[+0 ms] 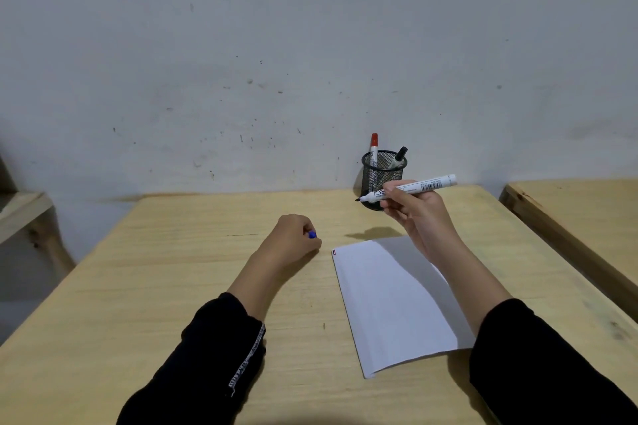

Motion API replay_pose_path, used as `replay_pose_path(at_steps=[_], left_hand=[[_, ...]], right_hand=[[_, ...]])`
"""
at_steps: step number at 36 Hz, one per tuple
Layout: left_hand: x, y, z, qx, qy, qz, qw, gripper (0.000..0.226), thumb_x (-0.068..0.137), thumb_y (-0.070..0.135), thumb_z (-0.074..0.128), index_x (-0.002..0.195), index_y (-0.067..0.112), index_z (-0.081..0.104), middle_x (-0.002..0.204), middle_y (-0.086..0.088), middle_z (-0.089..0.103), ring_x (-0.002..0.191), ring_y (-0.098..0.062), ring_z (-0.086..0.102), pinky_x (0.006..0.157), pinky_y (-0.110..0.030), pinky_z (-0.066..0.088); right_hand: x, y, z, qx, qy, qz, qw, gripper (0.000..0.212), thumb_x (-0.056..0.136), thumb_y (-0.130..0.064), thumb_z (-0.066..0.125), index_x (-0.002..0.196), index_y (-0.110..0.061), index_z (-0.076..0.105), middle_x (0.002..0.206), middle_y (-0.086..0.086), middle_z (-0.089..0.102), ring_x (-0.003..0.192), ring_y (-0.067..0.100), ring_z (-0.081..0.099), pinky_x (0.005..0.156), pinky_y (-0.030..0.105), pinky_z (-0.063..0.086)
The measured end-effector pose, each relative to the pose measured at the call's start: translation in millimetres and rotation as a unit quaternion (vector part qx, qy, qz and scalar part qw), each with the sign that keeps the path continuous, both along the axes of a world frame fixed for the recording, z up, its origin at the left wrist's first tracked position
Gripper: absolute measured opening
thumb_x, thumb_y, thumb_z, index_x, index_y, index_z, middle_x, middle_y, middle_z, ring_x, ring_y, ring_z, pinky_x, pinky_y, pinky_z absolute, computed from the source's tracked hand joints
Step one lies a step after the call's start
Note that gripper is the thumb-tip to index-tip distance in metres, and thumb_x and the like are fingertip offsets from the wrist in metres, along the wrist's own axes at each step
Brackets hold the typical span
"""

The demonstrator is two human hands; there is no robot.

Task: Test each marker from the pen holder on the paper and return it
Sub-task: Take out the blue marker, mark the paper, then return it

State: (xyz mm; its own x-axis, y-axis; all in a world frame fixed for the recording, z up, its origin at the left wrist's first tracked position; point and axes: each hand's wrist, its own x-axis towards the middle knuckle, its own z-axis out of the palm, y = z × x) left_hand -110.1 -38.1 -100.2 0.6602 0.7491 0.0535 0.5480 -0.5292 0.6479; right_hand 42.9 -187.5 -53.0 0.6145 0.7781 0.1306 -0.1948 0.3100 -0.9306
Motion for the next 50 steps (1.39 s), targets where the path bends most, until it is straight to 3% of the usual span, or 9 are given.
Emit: replay_pose_path(at_steps=[4, 9, 14, 18, 21, 25, 32, 38, 50], left_hand=[[-8.6, -3.5, 0.2, 0.052, -0.037, 0.026, 0.998, 0.028, 0.083, 0.021, 0.063, 0.105, 0.004, 0.061, 0.094, -0.002, 0.049, 0.080, -0.016, 0.047, 0.068, -0.026, 0.037], [-29.1, -25.1, 4.9, 0.099, -0.111, 0.024, 0.989, 0.021, 0.091, 0.025, 0.055, 0.103, 0.012, 0.064, 0.093, 0.006, 0.054, 0.086, -0.012, 0.054, 0.083, -0.033, 0.049], [-42.2, -55.9, -3.1, 0.043, -0.079, -0.092, 0.992, 0.027, 0.091, 0.032, 0.054, 0.113, 0.020, 0.064, 0.109, 0.016, 0.058, 0.103, -0.002, 0.054, 0.087, -0.017, 0.043], [-43.5, -61.8, -12.6, 0.049, -0.054, -0.165, 0.984, 0.033, 0.091, 0.036, 0.055, 0.119, 0.021, 0.064, 0.131, 0.012, 0.058, 0.123, 0.001, 0.048, 0.104, -0.026, 0.041], [-41.7, -62.8, -16.7, 0.067, -0.027, -0.177, 0.982, 0.040, 0.092, 0.039, 0.053, 0.127, 0.021, 0.059, 0.142, 0.010, 0.050, 0.131, 0.000, 0.042, 0.107, -0.024, 0.036], [-39.0, -63.6, -21.6, 0.084, -0.017, -0.174, 0.981, 0.039, 0.093, 0.039, 0.052, 0.126, 0.021, 0.060, 0.140, 0.008, 0.053, 0.130, -0.002, 0.044, 0.104, -0.022, 0.038], [-34.3, -61.9, -27.1, 0.090, -0.018, -0.157, 0.983, 0.036, 0.091, 0.038, 0.055, 0.121, 0.020, 0.064, 0.134, 0.009, 0.058, 0.125, -0.003, 0.049, 0.103, -0.023, 0.041], [-34.6, -62.7, -25.2, 0.095, -0.013, -0.160, 0.983, 0.034, 0.091, 0.036, 0.056, 0.118, 0.018, 0.066, 0.134, 0.008, 0.058, 0.125, -0.005, 0.050, 0.102, -0.028, 0.042], [-33.8, -62.6, -23.8, 0.094, -0.009, -0.154, 0.984, 0.036, 0.090, 0.036, 0.057, 0.121, 0.019, 0.065, 0.135, 0.008, 0.058, 0.123, -0.005, 0.051, 0.099, -0.023, 0.042]], right_hand=[[-5.1, 3.2, 3.1, 0.005, 0.022, 0.002, 1.000, 0.008, 0.089, -0.004, 0.058, 0.083, -0.007, 0.062, 0.062, 0.001, 0.069, 0.059, 0.009, 0.065, 0.059, 0.017, 0.055], [-15.4, 13.3, 0.3, 0.007, 0.031, 0.007, 0.999, 0.011, 0.088, 0.001, 0.055, 0.080, -0.004, 0.061, 0.063, 0.003, 0.070, 0.057, 0.010, 0.065, 0.059, 0.018, 0.056], [-26.1, 27.9, -17.1, -0.019, -0.004, -0.001, 1.000, 0.011, 0.082, 0.006, 0.063, 0.079, -0.005, 0.059, 0.060, 0.001, 0.063, 0.054, 0.011, 0.058, 0.059, 0.016, 0.053], [-32.7, 32.8, -35.7, -0.067, -0.028, -0.020, 0.997, 0.016, 0.077, 0.009, 0.065, 0.084, -0.002, 0.055, 0.067, 0.009, 0.057, 0.050, 0.007, 0.054, 0.052, 0.014, 0.047], [-35.6, 32.5, -47.2, -0.114, -0.055, -0.036, 0.991, 0.014, 0.078, 0.003, 0.065, 0.085, -0.003, 0.055, 0.063, 0.008, 0.052, 0.049, 0.007, 0.051, 0.048, 0.015, 0.045], [-36.9, 31.4, -55.3, -0.144, -0.067, -0.061, 0.985, 0.013, 0.078, -0.001, 0.064, 0.085, -0.004, 0.054, 0.064, 0.007, 0.053, 0.057, 0.014, 0.051, 0.050, 0.019, 0.046], [-43.9, 30.0, -53.2, -0.117, -0.056, -0.066, 0.989, 0.016, 0.079, 0.006, 0.058, 0.087, -0.005, 0.050, 0.067, 0.006, 0.050, 0.050, 0.006, 0.051, 0.045, 0.011, 0.043], [-41.8, 34.0, -57.8, -0.155, -0.123, -0.085, 0.976, 0.012, 0.078, -0.003, 0.061, 0.084, -0.007, 0.052, 0.072, 0.002, 0.054, 0.063, 0.011, 0.053, 0.049, 0.010, 0.045], [-43.8, 34.5, -54.2, -0.140, -0.100, -0.076, 0.982, 0.013, 0.082, 0.000, 0.060, 0.091, -0.002, 0.051, 0.074, 0.004, 0.052, 0.063, 0.009, 0.053, 0.046, 0.007, 0.043]])
